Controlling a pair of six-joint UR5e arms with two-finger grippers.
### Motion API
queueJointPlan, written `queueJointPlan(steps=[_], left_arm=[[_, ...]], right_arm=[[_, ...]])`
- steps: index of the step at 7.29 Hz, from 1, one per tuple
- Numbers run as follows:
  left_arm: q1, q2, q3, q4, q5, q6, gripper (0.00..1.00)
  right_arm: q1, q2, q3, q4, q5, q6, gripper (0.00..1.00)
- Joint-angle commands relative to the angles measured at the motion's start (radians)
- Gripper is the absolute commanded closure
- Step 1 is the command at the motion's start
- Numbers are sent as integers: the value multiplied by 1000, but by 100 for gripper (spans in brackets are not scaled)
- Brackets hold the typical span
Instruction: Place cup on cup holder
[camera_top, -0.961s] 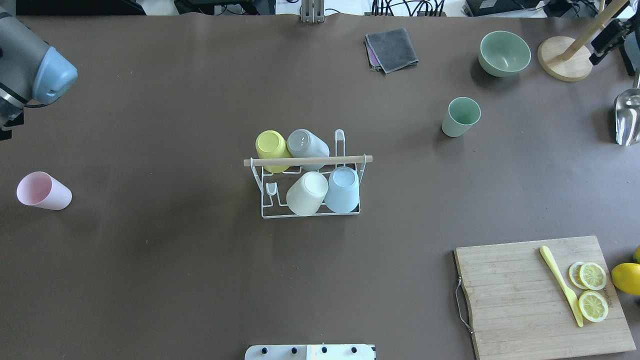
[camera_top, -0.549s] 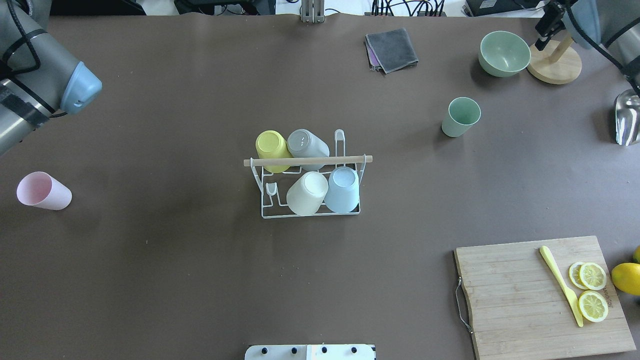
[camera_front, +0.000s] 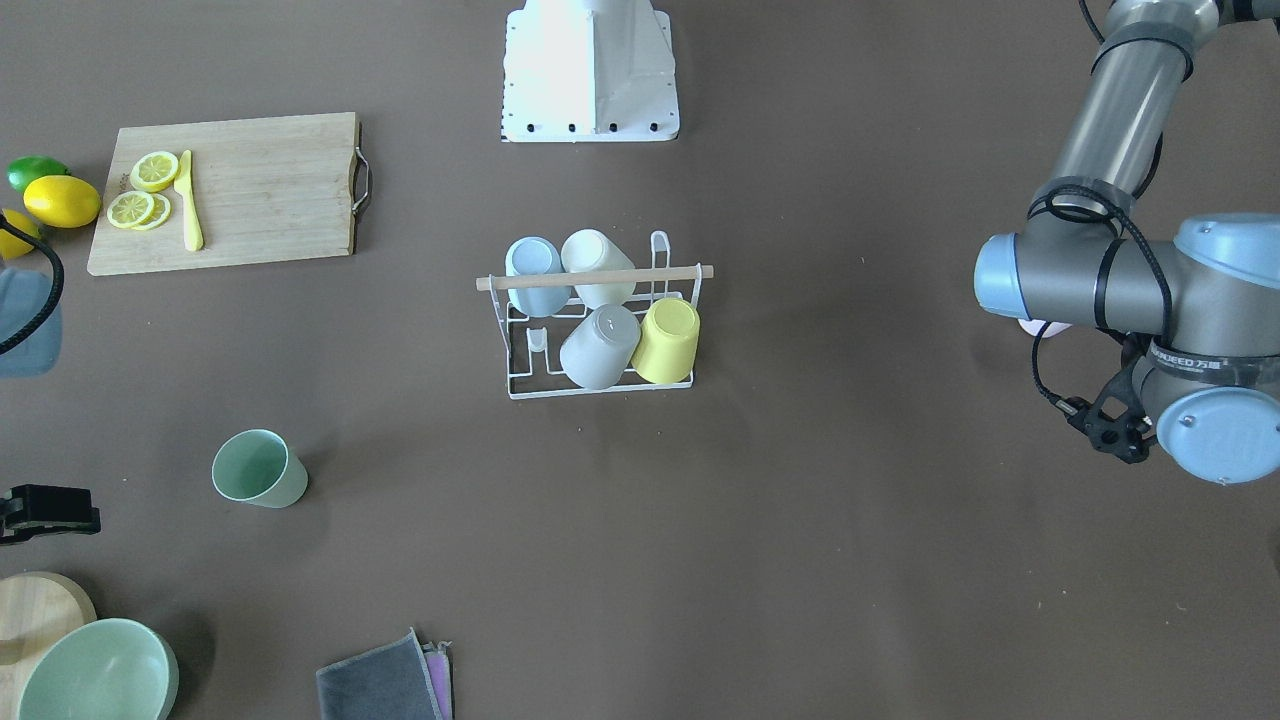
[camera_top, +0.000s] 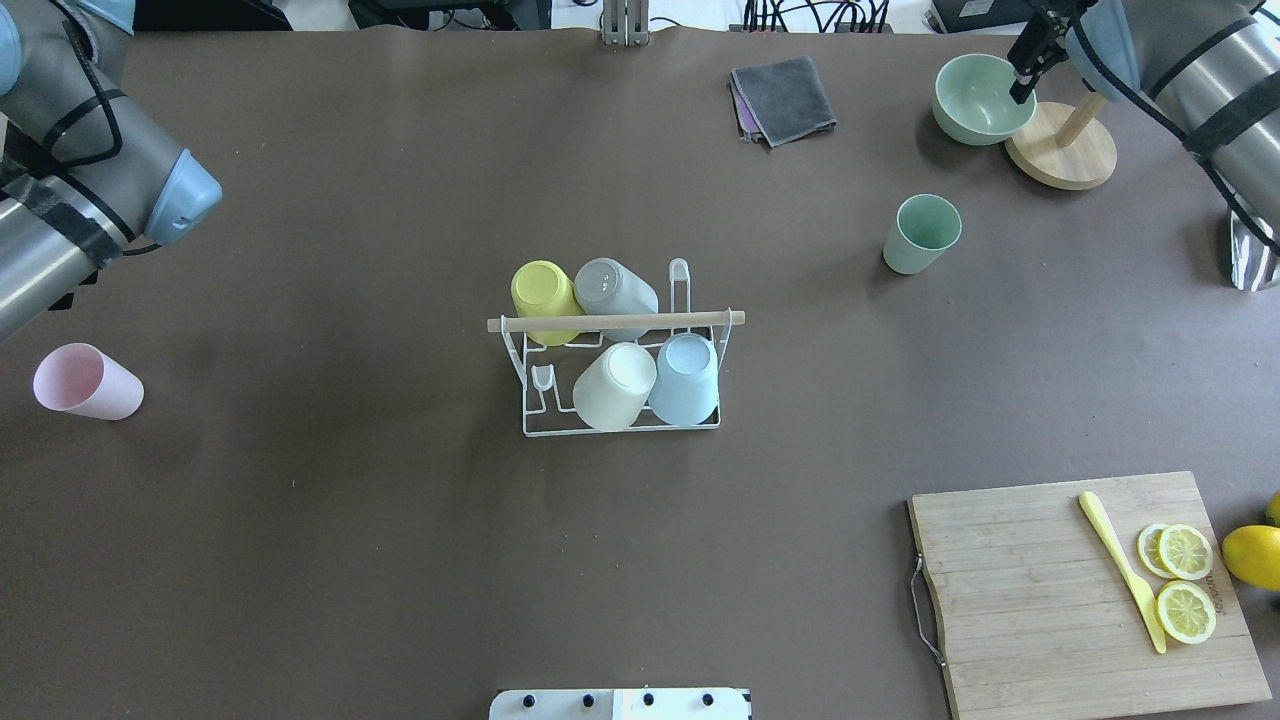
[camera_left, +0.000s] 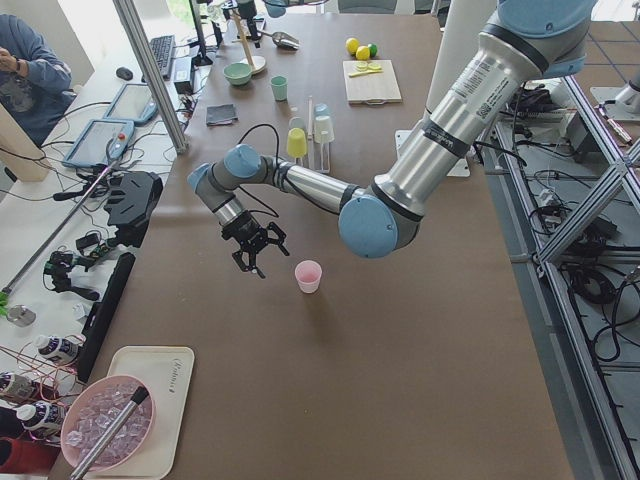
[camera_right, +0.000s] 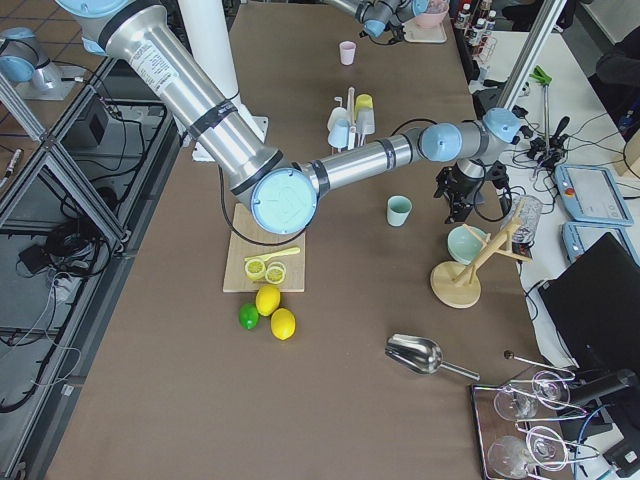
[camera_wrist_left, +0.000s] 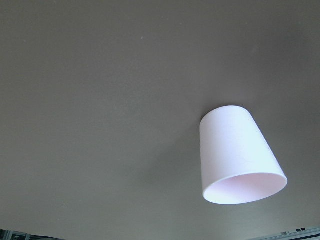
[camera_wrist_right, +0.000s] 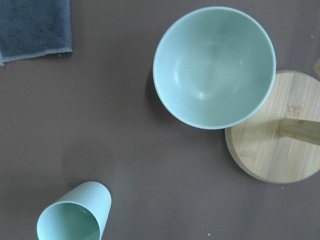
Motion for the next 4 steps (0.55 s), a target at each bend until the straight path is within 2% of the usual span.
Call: queueJointPlan(steps=[1,2,3,4], left_arm=[[1,-4,45,-31,-81,-2,2],[1,-12,71,-39,-134,-4,2],[11,-18,89,-48,-144,-8,2],[25,-24,109,-65,-148,-10,2]], right_arm=[[21,-105,138,-16,0,5,0],[20,-135,198,-72,-1,7,0],[15,-133,228,-135,-1,7,0],[1,-127,237,-148,-3,11,0]])
